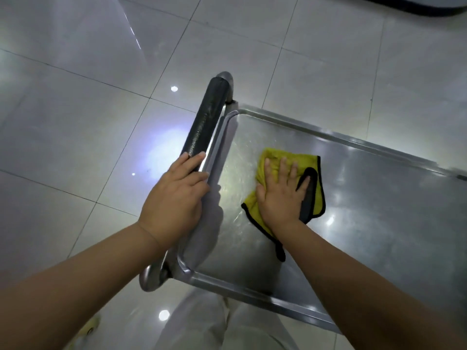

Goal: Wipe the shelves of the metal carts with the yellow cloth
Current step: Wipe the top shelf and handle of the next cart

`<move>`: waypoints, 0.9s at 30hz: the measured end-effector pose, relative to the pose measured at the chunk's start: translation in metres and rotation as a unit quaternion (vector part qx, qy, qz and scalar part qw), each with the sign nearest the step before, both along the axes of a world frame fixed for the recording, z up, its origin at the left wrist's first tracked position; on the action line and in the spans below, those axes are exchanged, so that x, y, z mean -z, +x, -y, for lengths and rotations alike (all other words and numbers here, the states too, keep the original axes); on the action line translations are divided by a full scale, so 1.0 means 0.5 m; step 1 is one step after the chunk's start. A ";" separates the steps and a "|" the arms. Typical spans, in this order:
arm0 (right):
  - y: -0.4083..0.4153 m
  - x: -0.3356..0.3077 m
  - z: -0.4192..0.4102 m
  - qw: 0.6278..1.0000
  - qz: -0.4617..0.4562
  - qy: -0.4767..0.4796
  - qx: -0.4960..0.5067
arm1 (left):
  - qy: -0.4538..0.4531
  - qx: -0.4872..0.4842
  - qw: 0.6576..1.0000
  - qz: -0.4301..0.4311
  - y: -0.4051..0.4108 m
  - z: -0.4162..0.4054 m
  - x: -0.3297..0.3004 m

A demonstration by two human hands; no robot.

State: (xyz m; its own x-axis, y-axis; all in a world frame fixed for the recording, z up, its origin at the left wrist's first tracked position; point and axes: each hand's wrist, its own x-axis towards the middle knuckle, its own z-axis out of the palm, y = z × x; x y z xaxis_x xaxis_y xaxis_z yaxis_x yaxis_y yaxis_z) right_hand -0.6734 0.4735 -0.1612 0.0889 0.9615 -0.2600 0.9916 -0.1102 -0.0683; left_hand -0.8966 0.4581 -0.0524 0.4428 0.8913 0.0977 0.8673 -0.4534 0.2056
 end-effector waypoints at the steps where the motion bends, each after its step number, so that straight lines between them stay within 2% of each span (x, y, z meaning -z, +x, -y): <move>1: -0.032 0.002 -0.016 1.000 0.002 -0.004 -0.022 | -0.001 0.001 1.000 0.000 -0.003 -0.001 0.001; 6: -0.171 -0.001 -0.092 0.993 -0.013 0.000 -0.122 | 0.000 0.010 1.000 0.026 -0.013 -0.011 0.008; 11: -0.121 -0.005 -0.106 0.988 -0.014 0.006 -0.156 | -0.012 0.013 1.000 0.012 -0.009 -0.007 0.002; 20: 0.161 -0.020 -0.043 0.998 -0.003 -0.012 0.059 | -0.032 0.004 0.997 -0.075 0.013 -0.020 -0.030; 24: 0.244 -0.034 0.002 0.987 0.004 -0.016 0.159 | 0.002 0.007 0.992 -0.128 0.041 -0.071 -0.033; 27: 0.241 -0.033 0.008 0.983 0.012 -0.019 0.181 | 0.040 0.021 0.992 -0.118 0.051 -0.123 -0.018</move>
